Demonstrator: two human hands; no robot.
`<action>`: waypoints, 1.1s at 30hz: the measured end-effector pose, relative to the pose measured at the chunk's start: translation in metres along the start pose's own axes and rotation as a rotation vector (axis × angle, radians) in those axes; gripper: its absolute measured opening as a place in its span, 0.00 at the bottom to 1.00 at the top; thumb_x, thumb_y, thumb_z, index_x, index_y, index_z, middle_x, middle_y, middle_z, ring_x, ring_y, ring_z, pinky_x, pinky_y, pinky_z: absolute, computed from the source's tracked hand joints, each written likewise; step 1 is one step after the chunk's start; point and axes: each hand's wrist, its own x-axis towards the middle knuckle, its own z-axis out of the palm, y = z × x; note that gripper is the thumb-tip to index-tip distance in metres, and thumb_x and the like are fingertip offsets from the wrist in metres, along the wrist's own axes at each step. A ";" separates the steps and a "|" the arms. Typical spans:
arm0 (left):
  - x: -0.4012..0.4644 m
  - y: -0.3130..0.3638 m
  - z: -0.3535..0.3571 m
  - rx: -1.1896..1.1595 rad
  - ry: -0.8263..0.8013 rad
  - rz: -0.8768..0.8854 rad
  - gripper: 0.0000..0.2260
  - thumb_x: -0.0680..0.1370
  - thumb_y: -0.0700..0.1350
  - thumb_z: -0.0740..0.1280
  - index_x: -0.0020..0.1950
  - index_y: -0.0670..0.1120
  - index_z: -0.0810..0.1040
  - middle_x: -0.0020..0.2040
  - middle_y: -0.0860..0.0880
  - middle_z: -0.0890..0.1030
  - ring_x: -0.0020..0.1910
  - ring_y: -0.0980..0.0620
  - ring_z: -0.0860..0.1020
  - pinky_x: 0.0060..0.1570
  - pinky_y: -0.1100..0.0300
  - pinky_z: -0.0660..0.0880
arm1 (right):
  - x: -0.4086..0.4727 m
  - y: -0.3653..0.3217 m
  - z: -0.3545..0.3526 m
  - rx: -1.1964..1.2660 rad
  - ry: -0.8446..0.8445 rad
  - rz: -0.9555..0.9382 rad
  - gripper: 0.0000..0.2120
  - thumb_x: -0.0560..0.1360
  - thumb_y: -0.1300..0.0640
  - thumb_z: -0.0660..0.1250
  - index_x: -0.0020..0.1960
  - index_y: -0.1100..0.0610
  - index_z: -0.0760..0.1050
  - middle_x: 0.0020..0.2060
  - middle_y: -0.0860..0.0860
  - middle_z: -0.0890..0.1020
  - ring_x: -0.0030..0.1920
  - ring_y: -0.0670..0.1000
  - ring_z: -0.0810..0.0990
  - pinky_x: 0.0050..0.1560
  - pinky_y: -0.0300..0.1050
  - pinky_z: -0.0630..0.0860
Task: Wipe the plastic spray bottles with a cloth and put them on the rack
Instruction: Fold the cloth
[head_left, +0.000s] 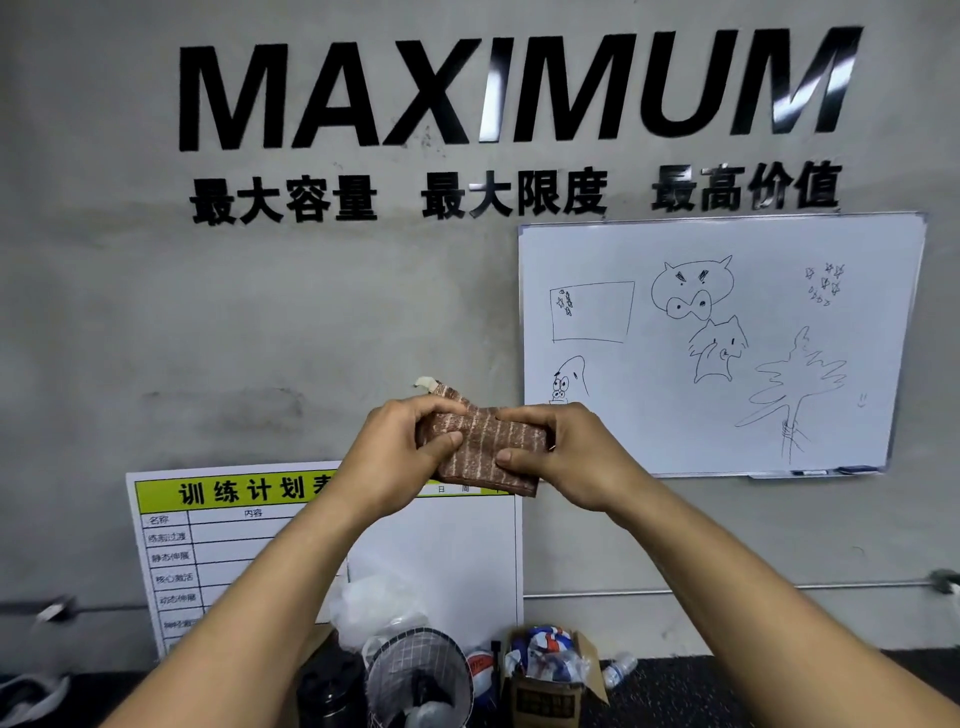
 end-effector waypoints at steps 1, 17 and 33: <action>0.000 -0.002 0.000 0.059 0.003 0.033 0.09 0.81 0.40 0.74 0.54 0.54 0.86 0.46 0.61 0.83 0.45 0.68 0.79 0.46 0.69 0.73 | 0.001 0.000 -0.002 -0.041 -0.001 -0.011 0.14 0.76 0.58 0.78 0.61 0.51 0.85 0.47 0.46 0.88 0.47 0.45 0.86 0.53 0.45 0.82; -0.003 0.019 0.021 -0.470 -0.098 -0.111 0.01 0.84 0.40 0.68 0.55 0.44 0.80 0.40 0.51 0.82 0.34 0.54 0.79 0.33 0.60 0.79 | -0.008 0.001 0.012 0.260 -0.097 0.077 0.10 0.79 0.54 0.75 0.58 0.57 0.84 0.46 0.59 0.88 0.41 0.53 0.84 0.45 0.51 0.78; -0.029 -0.015 0.021 -0.238 -0.094 -0.145 0.03 0.82 0.41 0.73 0.52 0.43 0.84 0.35 0.52 0.81 0.30 0.58 0.74 0.28 0.63 0.71 | -0.032 0.043 0.054 0.642 -0.197 0.183 0.09 0.80 0.60 0.72 0.57 0.62 0.84 0.50 0.59 0.88 0.47 0.49 0.85 0.49 0.40 0.81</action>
